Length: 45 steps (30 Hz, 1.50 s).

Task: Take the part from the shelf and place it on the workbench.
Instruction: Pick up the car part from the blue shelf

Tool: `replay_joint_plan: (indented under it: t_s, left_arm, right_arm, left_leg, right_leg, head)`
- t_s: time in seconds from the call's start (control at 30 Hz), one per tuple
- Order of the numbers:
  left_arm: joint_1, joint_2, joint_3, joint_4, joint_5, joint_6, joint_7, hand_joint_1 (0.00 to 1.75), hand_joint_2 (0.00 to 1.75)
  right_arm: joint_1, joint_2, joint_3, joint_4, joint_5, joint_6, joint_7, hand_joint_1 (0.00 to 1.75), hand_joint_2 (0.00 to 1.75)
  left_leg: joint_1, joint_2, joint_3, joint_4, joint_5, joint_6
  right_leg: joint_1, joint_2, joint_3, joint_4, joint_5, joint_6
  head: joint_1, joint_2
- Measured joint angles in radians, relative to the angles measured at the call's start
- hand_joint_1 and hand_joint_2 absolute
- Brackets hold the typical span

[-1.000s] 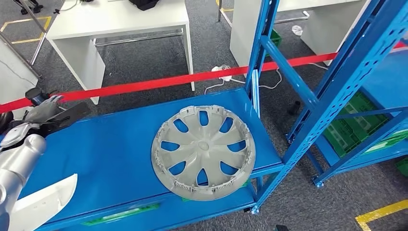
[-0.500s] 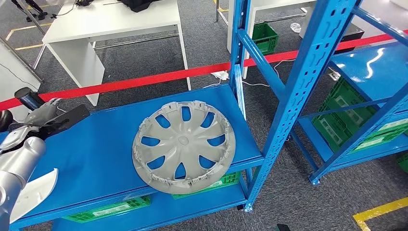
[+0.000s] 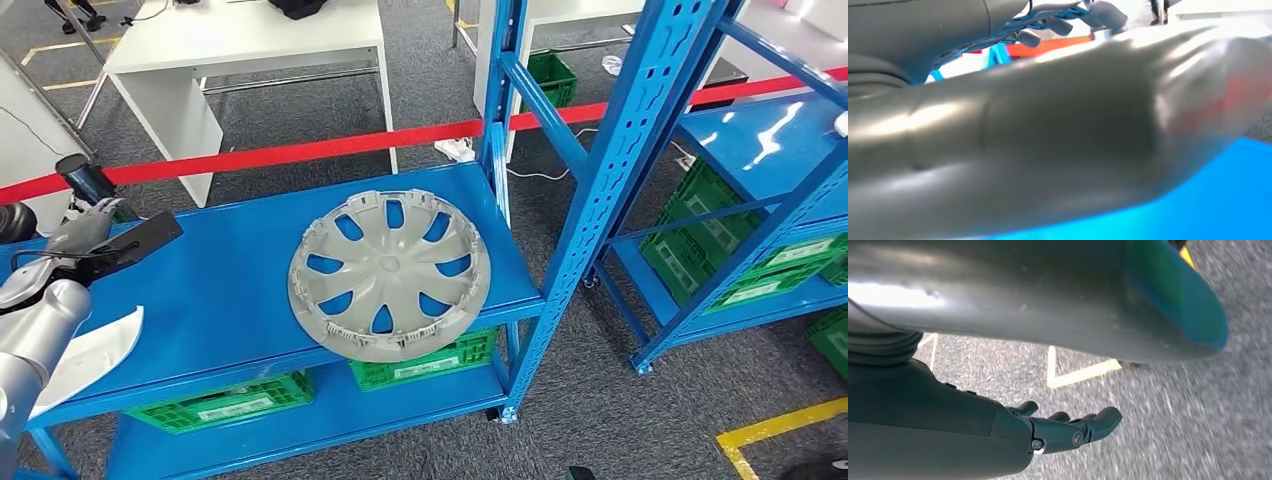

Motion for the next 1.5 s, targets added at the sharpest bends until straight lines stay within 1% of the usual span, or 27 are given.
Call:
replay_joint_plan:
  t_s: [0.1,0.13,0.17,0.2,0.27,0.33,0.37,0.47,0.5,0.53,0.6,0.63,0.67,0.7,0.73,0.8,0.83,0.87,0.9,0.93,0.97,1.03,1.07,1.1,1.23,1.4,1.5]
  left_arm:
    - [0.002,-0.003,0.0,0.001,0.0,0.0,0.0,0.0,0.0]
    - [0.005,-0.004,0.0,0.002,0.0,0.0,0.0,0.0,0.0]
    - [0.008,-0.004,0.0,0.002,0.0,0.0,0.0,0.0,0.0]
    - [0.011,-0.005,0.0,0.003,0.0,0.0,0.0,0.0,0.0]
    - [0.014,-0.005,0.0,0.003,0.0,0.0,0.001,0.0,0.0]
    - [0.014,-0.003,0.0,0.003,0.0,0.0,0.003,0.0,0.0]
    - [0.014,-0.003,0.001,0.003,0.0,0.0,0.003,0.0,0.0]
    - [0.013,-0.002,0.001,0.004,-0.001,-0.008,-0.006,0.0,0.0]
    - [0.013,-0.002,0.001,0.004,-0.001,-0.013,-0.011,0.0,0.0]
    - [0.012,-0.001,0.002,0.004,0.001,-0.018,-0.015,0.0,0.0]
    - [0.012,-0.001,0.002,0.005,0.004,-0.024,-0.016,0.0,0.87]
    - [0.013,-0.002,0.003,0.005,0.006,-0.028,-0.016,0.0,1.31]
    - [0.014,-0.003,0.003,0.007,0.008,-0.034,-0.018,0.0,1.75]
    - [0.015,-0.004,0.003,0.007,0.012,-0.041,-0.021,0.0,1.75]
    - [0.015,-0.006,0.003,0.008,0.017,-0.047,-0.026,0.0,1.75]
    - [0.012,-0.008,0.005,0.007,0.028,-0.062,-0.037,0.0,1.75]
    - [0.01,-0.009,0.006,0.007,0.031,-0.069,-0.042,0.0,1.75]
    - [0.007,-0.009,0.008,0.006,0.033,-0.077,-0.047,0.0,1.75]
    - [0.006,-0.01,0.01,0.006,0.034,-0.084,-0.051,0.0,1.75]
    - [0.006,-0.01,0.011,0.006,0.034,-0.091,-0.054,0.0,1.75]
    - [0.005,-0.011,0.013,0.006,0.034,-0.096,-0.055,0.0,1.75]
    - [0.005,-0.012,0.013,0.006,0.031,-0.112,-0.055,0.0,1.75]
    - [0.005,-0.012,0.013,0.006,0.03,-0.121,-0.055,0.0,1.75]
    - [0.005,-0.012,0.013,0.007,0.029,-0.132,-0.057,0.0,1.75]
    - [0.005,-0.011,0.013,0.01,0.027,-0.174,-0.072,0.0,1.75]
    - [0.005,-0.009,0.013,0.012,0.027,-0.217,-0.088,0.0,1.75]
    - [0.005,-0.007,0.013,0.012,0.027,-0.219,-0.089,0.0,1.75]
  right_arm:
    - [-0.001,-0.001,0.0,0.0,0.0,0.0,0.001,0.0,0.0]
    - [-0.001,-0.002,0.0,0.0,0.0,0.0,0.001,0.0,0.0]
    - [-0.001,-0.002,0.0,0.0,0.0,0.0,0.001,0.0,0.0]
    - [-0.001,-0.003,0.0,0.0,0.0,0.0,0.001,0.0,0.0]
    - [-0.002,-0.003,0.0,0.0,0.0,-0.001,0.001,0.0,0.0]
    - [-0.004,-0.004,0.0,0.0,0.0,-0.003,0.001,0.0,0.0]
    - [-0.005,-0.004,0.0,0.0,0.0,-0.004,0.001,0.0,0.0]
    - [-0.005,-0.004,0.0,0.0,0.0,-0.004,0.001,0.0,0.0]
    - [-0.005,-0.004,0.0,0.0,0.0,-0.004,0.001,0.0,0.0]
    - [-0.005,-0.004,0.0,0.0,0.0,-0.004,0.0,0.0,0.0]
    - [-0.005,-0.005,0.0,0.0,0.0,-0.003,0.001,0.0,0.0]
    - [-0.005,-0.005,0.0,0.0,0.0,-0.003,0.001,0.0,0.0]
    - [-0.004,-0.005,0.0,0.0,0.0,-0.003,0.002,0.0,0.0]
    - [-0.004,-0.005,0.0,0.0,0.0,-0.003,0.002,0.0,0.0]
    - [-0.004,-0.005,0.0,0.0,0.0,-0.003,0.003,0.0,0.0]
    - [-0.004,-0.005,-0.001,0.0,0.0,-0.003,0.002,0.0,0.0]
    - [-0.005,-0.006,-0.001,0.0,0.0,-0.003,0.001,0.0,0.0]
    - [-0.005,-0.006,-0.002,0.0,0.0,-0.002,0.0,0.0,0.0]
    - [-0.005,-0.006,-0.002,0.0,0.0,-0.001,-0.001,0.0,0.0]
    - [-0.005,-0.007,-0.002,0.0,0.0,0.0,-0.002,0.0,0.0]
    - [-0.004,-0.007,-0.002,0.0,0.0,0.002,-0.003,0.0,0.0]
    - [-0.003,-0.008,-0.002,0.0,0.003,0.004,-0.005,0.0,0.0]
    - [-0.003,-0.008,-0.002,0.0,0.005,0.005,-0.005,0.0,0.0]
    - [-0.003,-0.008,-0.002,0.0,0.006,0.005,-0.004,0.0,0.0]
    - [-0.003,-0.009,-0.002,0.0,0.008,0.005,-0.002,0.0,0.0]
    - [-0.002,-0.009,-0.002,0.0,0.012,0.003,0.0,0.0,0.0]
    - [-0.002,-0.009,-0.002,0.0,0.012,0.003,0.001,0.0,0.0]
  left_leg:
    - [0.002,0.0,-0.036,-0.007,0.042,0.01]
    - [0.002,0.0,-0.052,-0.005,0.052,0.011]
    - [0.002,0.001,-0.068,-0.002,0.063,0.01]
    - [0.002,0.001,-0.085,0.002,0.072,0.009]
    - [0.003,0.001,-0.115,0.014,0.087,0.003]
    - [0.001,0.002,-0.135,0.027,0.097,-0.007]
    - [0.0,0.003,-0.139,0.03,0.101,-0.012]
    - [0.002,0.002,-0.143,0.026,0.11,-0.03]
    - [0.003,0.001,-0.15,0.039,0.094,-0.037]
    - [0.006,-0.001,-0.162,0.071,0.062,-0.044]
    - [0.012,-0.003,-0.196,0.181,-0.02,-0.057]
    - [0.016,-0.003,-0.21,0.236,-0.048,-0.062]
    - [0.02,-0.003,-0.212,0.268,-0.057,-0.066]
    - [0.022,-0.003,-0.197,0.267,-0.049,-0.069]
    - [0.025,-0.003,-0.162,0.226,-0.028,-0.071]
    - [0.028,-0.005,-0.069,0.091,0.01,-0.075]
    - [0.026,-0.008,-0.037,0.042,0.018,-0.071]
    - [0.024,-0.011,-0.022,0.015,0.018,-0.063]
    - [0.021,-0.014,-0.02,0.01,0.017,-0.053]
    - [0.021,-0.015,-0.023,0.007,0.02,-0.045]
    - [0.022,-0.015,-0.024,0.004,0.021,-0.04]
    - [0.022,-0.015,-0.028,0.001,0.027,-0.033]
    - [0.021,-0.015,-0.03,0.001,0.029,-0.029]
    - [0.02,-0.015,-0.031,0.001,0.03,-0.025]
    - [0.019,-0.015,-0.039,0.002,0.035,-0.015]
    - [0.017,-0.014,-0.043,0.004,0.036,-0.014]
    - [0.016,-0.014,-0.043,0.005,0.036,-0.014]
  right_leg:
    - [0.002,0.001,-0.033,0.137,-0.135,0.008]
    - [0.002,0.001,-0.04,0.19,-0.161,0.01]
    - [0.002,0.001,-0.036,0.222,-0.163,0.012]
    - [0.002,0.001,-0.017,0.224,-0.146,0.013]
    - [0.002,0.0,0.068,0.13,-0.112,0.01]
    - [0.006,0.001,0.149,0.015,-0.12,-0.003]
    - [0.008,0.001,0.167,-0.015,-0.132,-0.012]
    - [0.008,-0.001,0.163,-0.034,-0.119,-0.037]
    - [0.006,-0.002,0.16,-0.039,-0.109,-0.043]
    - [0.002,-0.004,0.155,-0.044,-0.099,-0.048]
    - [0.0,-0.006,0.141,-0.047,-0.084,-0.05]
    - [-0.001,-0.006,0.133,-0.046,-0.078,-0.049]
    - [-0.002,-0.006,0.126,-0.046,-0.073,-0.046]
    - [-0.004,-0.006,0.12,-0.045,-0.068,-0.043]
    - [-0.008,-0.006,0.116,-0.045,-0.064,-0.038]
    - [-0.013,-0.005,0.112,-0.044,-0.058,-0.027]
    - [-0.014,-0.005,0.111,-0.044,-0.055,-0.02]
    - [-0.013,-0.004,0.11,-0.044,-0.052,-0.013]
    - [-0.013,-0.003,0.109,-0.046,-0.049,-0.006]
    - [-0.011,-0.002,0.11,-0.049,-0.048,-0.008]
    - [-0.01,-0.001,0.109,-0.052,-0.045,-0.019]
    - [-0.008,-0.001,0.109,-0.058,-0.039,-0.049]
    - [-0.007,-0.001,0.109,-0.061,-0.033,-0.056]
    - [-0.007,-0.001,0.109,-0.065,-0.029,-0.055]
    - [-0.009,-0.001,0.11,-0.079,-0.014,-0.033]
    - [-0.012,-0.001,0.109,-0.085,-0.01,0.002]
    - [-0.013,-0.001,0.109,-0.085,-0.011,0.012]
  head:
    - [0.003,0.0]
    - [0.003,0.0]
    - [0.003,0.0]
    - [0.003,0.0]
    - [0.003,0.0]
    - [0.002,0.0]
    - [0.002,0.0]
    - [0.004,0.0]
    - [0.004,0.0]
    - [0.003,0.0]
    - [0.001,0.0]
    - [0.001,0.0]
    - [0.001,0.0]
    - [0.001,0.0]
    - [0.001,0.0]
    - [0.001,0.0]
    - [0.001,0.0]
    - [0.0,0.0]
    - [0.001,0.0]
    - [0.0,0.0]
    - [0.0,0.0]
    - [0.0,0.0]
    - [0.0,0.0]
    - [0.0,0.0]
    - [0.0,0.0]
    - [0.0,0.0]
    - [0.0,0.0]
